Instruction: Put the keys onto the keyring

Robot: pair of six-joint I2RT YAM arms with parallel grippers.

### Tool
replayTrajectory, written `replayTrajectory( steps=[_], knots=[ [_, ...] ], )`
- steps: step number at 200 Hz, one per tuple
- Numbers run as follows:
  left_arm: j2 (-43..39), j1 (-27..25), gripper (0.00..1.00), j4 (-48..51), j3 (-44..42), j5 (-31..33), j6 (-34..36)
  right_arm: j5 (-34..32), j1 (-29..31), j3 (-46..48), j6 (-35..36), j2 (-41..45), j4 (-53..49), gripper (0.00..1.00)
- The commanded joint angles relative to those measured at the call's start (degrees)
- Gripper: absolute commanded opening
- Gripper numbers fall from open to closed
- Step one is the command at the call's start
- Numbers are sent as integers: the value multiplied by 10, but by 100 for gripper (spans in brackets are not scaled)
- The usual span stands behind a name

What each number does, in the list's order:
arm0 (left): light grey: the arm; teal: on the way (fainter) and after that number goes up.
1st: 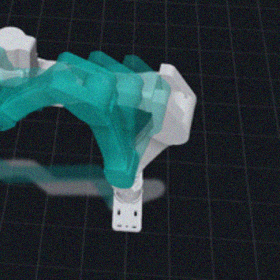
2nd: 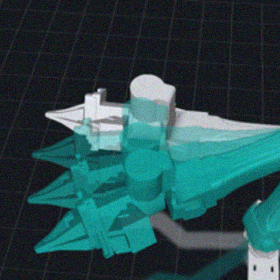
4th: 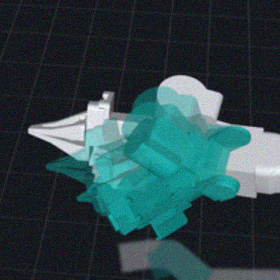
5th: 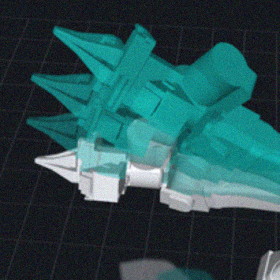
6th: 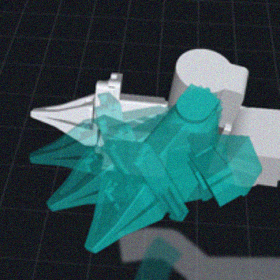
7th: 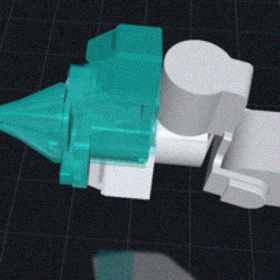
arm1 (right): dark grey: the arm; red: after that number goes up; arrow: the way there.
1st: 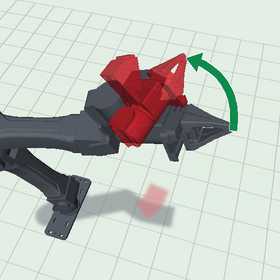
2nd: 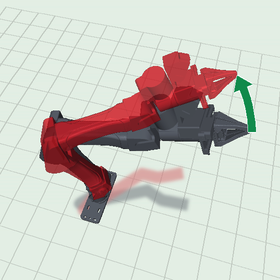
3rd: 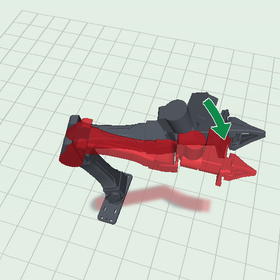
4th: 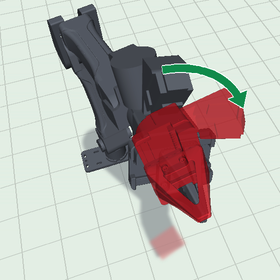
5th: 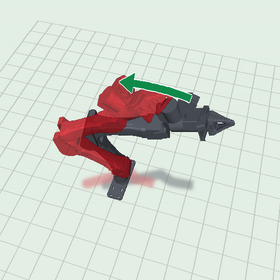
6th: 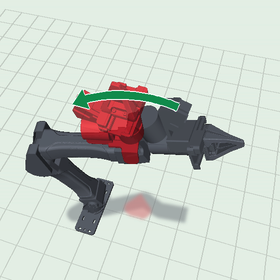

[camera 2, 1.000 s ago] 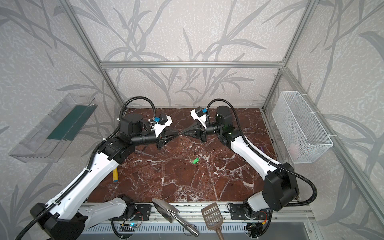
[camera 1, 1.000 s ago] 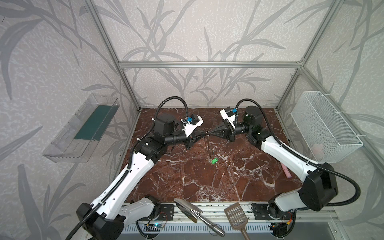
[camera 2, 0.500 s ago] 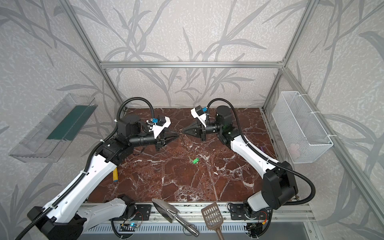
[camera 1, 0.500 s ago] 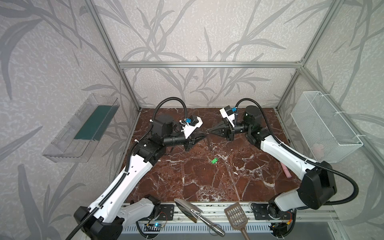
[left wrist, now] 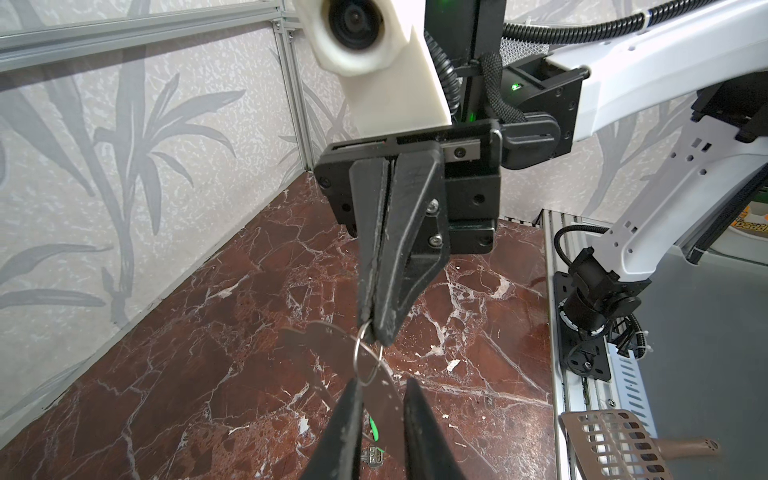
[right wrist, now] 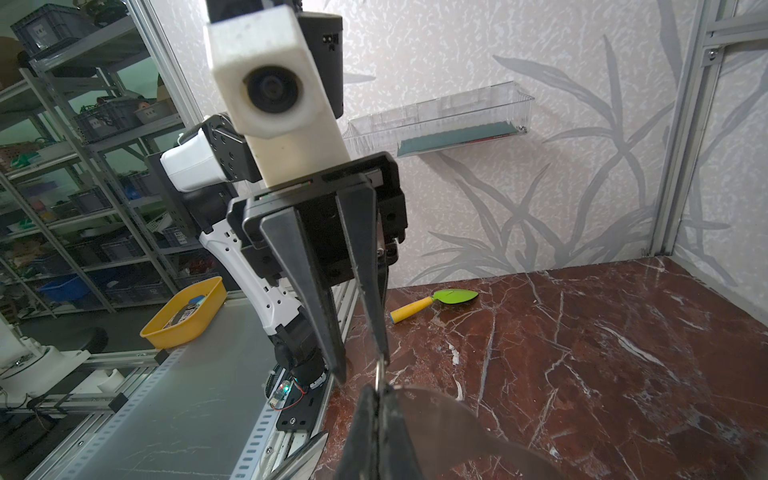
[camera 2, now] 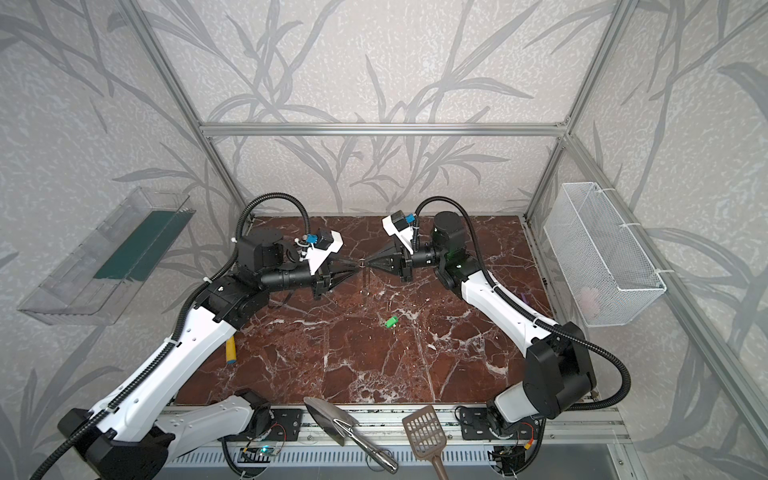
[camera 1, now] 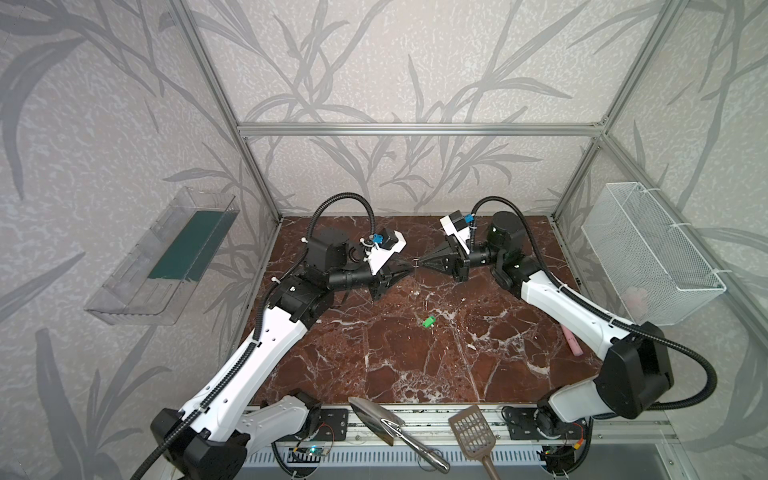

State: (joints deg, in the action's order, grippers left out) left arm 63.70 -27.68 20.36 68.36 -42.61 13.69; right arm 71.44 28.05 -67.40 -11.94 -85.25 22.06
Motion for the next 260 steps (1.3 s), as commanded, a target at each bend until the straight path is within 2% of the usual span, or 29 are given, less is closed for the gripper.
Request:
replayTrajectory(
  steps=[1,67,188,260],
  knots=[
    [4,0,22,-16,7,1,-3,18,-1,3,-17,5,40,0],
    [12,0,21,-25,9,2,-8,26,0,7,-44,0,72,0],
    [20,0,10,-49,6,-17,-23,34,4,4,-95,-24,137,0],
    [21,-1,12,-56,-1,-22,-28,31,4,8,-148,-37,199,0]
  ],
)
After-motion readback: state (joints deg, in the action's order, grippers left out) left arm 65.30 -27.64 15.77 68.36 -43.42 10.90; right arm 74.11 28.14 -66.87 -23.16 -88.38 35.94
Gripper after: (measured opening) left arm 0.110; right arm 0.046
